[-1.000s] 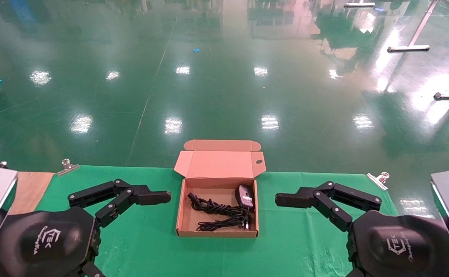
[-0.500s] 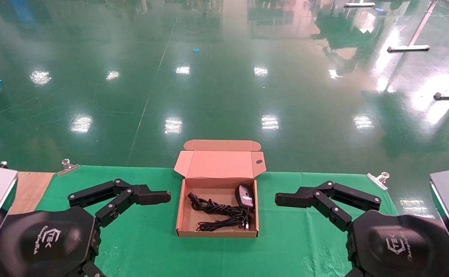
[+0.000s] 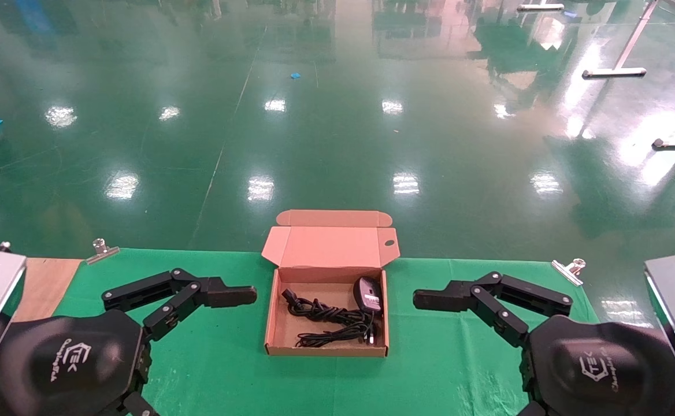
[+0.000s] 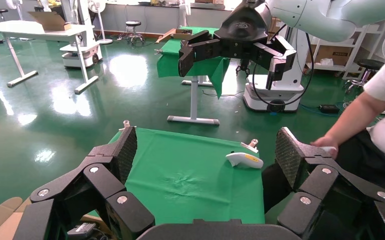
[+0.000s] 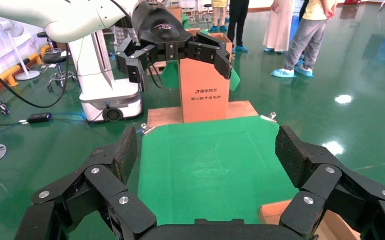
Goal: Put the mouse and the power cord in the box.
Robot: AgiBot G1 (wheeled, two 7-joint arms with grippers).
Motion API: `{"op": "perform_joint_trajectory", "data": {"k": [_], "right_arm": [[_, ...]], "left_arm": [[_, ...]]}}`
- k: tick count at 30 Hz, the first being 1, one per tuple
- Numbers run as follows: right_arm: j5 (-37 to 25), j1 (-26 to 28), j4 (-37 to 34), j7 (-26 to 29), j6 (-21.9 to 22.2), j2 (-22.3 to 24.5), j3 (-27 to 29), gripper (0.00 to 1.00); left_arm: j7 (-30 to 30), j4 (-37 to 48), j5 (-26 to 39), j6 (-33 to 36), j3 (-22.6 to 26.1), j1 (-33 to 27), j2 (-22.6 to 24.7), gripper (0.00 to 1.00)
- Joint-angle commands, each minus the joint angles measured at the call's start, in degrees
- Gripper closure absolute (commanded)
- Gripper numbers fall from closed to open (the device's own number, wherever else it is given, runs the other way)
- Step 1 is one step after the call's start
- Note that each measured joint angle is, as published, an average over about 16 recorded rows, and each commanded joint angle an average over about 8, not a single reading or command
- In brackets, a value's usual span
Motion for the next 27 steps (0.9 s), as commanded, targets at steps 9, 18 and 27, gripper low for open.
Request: {"op": "perform_joint_trajectory", "data": {"k": [9,18,27], "right_arm": [[0.0,0.0,0.0,0.0,0.01,-0.01,-0.01,0.0],[0.0,0.0,-0.01,0.0,0.01,-0.01,-0.01,0.0],[0.0,0.0,-0.01,0.0,0.01,-0.01,-0.01,0.0]], "left_arm": [[0.0,0.02,-0.01,0.0,0.0,0.0,0.0,0.0],[0.0,0.01,-0.01,0.0,0.0,0.0,0.0,0.0],[0.0,0.01,-0.01,0.0,0.0,0.0,0.0,0.0]]}}
